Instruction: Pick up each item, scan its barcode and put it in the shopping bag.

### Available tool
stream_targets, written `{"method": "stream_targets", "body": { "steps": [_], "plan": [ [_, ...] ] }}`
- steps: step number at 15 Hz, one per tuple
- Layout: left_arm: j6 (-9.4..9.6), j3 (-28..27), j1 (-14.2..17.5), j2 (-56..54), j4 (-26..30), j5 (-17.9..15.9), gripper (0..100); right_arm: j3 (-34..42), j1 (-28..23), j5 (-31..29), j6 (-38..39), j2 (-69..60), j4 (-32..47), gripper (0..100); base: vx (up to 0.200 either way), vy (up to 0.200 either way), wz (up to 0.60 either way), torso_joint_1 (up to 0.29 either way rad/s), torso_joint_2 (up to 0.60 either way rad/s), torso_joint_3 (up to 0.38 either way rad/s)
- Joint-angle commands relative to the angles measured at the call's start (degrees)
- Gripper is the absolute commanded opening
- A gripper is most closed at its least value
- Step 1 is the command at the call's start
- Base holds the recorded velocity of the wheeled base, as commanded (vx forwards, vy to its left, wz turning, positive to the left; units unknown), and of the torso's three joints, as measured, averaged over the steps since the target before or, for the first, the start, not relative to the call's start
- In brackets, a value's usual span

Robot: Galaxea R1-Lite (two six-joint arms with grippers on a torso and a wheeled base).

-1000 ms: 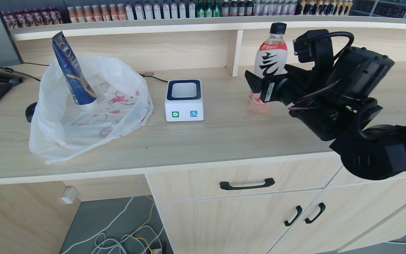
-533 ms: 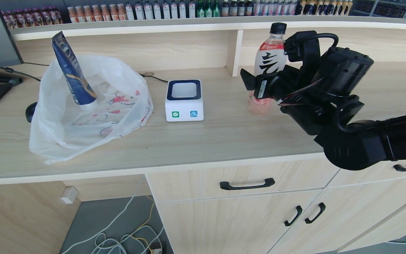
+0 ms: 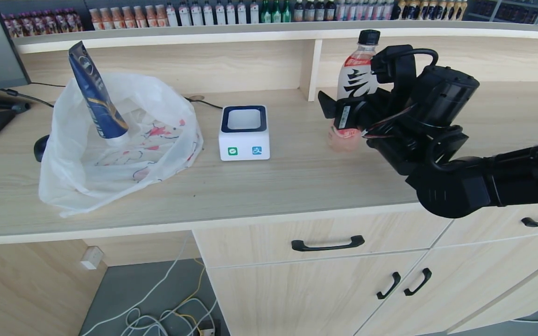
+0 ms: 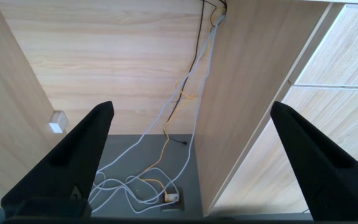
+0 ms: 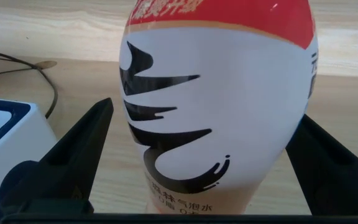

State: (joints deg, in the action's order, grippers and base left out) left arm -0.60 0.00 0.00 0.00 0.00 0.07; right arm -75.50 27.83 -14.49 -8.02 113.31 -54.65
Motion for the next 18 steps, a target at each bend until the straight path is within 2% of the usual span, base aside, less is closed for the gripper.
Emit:
{"method": "stream_targets", "body": {
  "steps": [1,7,8,18],
  "plan": [
    [-0.02,0.0,0.0,0.0,0.0,0.0,100,-0.2,-0.1,0.0,0.1,0.5,0.0,100,0.0,0.0,0.0,0.0,0.0,0.0],
    [-0.02,0.0,0.0,0.0,0.0,0.0,100,-1.9,-0.7,0.0,0.3,1.6,0.0,100,0.0,0.0,0.0,0.0,0.0,0.0],
    [-0.02,0.0,0.0,0.0,0.0,0.0,100,-2.2,-0.8,0.0,0.3,1.9,0.0,0,0.0,0.0,0.0,0.0,0.0,0.0],
    [-0.02,0.0,0.0,0.0,0.0,-0.1,100,-3.6,-0.9,0.0,0.4,2.4,0.0,0,0.0,0.0,0.0,0.0,0.0,0.0]
  ]
}}
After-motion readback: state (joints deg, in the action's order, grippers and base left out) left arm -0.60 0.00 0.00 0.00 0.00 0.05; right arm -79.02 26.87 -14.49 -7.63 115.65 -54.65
